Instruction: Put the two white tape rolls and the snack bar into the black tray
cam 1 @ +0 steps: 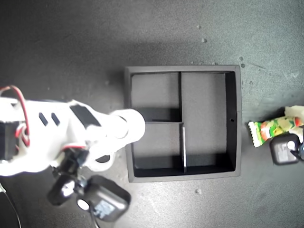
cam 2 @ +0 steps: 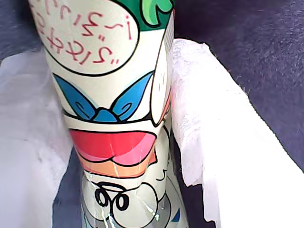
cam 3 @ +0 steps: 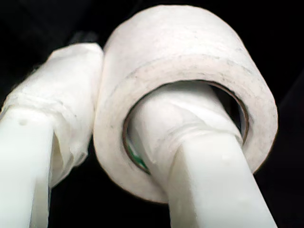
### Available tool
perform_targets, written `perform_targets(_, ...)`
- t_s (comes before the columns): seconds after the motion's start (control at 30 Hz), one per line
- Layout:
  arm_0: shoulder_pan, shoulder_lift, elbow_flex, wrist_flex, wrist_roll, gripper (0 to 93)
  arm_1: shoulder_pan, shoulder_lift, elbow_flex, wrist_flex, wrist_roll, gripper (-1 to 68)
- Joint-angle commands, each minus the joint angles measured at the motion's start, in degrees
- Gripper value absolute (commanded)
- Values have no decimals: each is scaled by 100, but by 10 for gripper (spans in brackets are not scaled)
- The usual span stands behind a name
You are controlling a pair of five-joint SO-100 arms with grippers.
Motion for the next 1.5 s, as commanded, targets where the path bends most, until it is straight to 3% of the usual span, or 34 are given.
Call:
perform_targets(0.0, 105, -431, -782, 132, 18, 1, 176, 70, -844, 870, -888, 93)
perform_targets(0.3, 237, -1397, -1573, 369, -79, 1, 870, 9, -2461, 1600, -2628, 74)
perform_targets(0.5, 352, -1767, -1802, 378, -193, 2, 1116, -9, -3190, 1257, -4570, 72)
perform_targets(0.7, 360, -2048, -1969, 378, -211, 3, 949, -9, -3428, 1028, -5915, 71)
perform_targets(0.77, 352, -2180, -2065, 404, -211, 4, 1037, -9, -3489, 1055, -5607, 72)
perform_targets(0.93, 352, -2522, -2399, 519, -220, 5, 1670, 70, -3164, 1415, -1679, 41)
perform_targets(1.07, 378, -2865, -2900, 800, -211, 5, 1828, 79, -2742, 1274, -650, 2)
perform_targets(1.3, 422, -3164, -3445, 1204, -149, 5, 1819, 62, -2856, 747, -1828, 43)
perform_targets(1.47, 413, -3182, -3463, 1248, -149, 6, 1283, 0, -3331, 510, -3480, 70)
